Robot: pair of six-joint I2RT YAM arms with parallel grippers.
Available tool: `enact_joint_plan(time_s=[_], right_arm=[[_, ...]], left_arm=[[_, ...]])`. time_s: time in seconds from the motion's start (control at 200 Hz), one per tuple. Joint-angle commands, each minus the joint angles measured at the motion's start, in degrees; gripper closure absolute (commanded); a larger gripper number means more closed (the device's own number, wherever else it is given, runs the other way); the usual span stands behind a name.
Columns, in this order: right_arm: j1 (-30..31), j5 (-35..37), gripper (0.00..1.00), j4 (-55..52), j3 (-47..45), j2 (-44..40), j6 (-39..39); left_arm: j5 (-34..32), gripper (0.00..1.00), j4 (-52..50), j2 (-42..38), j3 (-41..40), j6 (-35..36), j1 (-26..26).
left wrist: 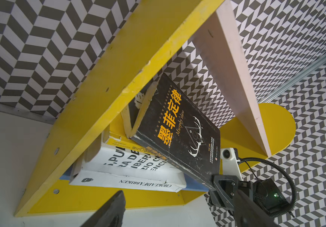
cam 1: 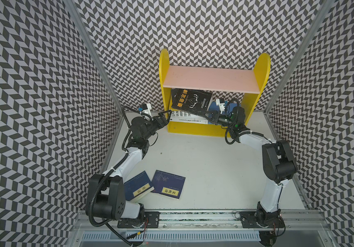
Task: Stacking books/files
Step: Pass the book, then place the book on the bookshelf.
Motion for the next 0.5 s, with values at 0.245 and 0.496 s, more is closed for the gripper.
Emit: enact_joint_plan(time_s=[0.245,0.496], right_arm=[[-2.02,-0.54,1.00,-0.86,10.36,-1.70,-8.09],[-2.51,-0.60,0.96,-3.61,17.96,4.70,-8.29]], left_arm=[[1.63,0.14,1.60,-0.67,-0.93,0.05,0.69],[1.89,0.14,2.42,-0.35,-1.68,-0.66,0.74]])
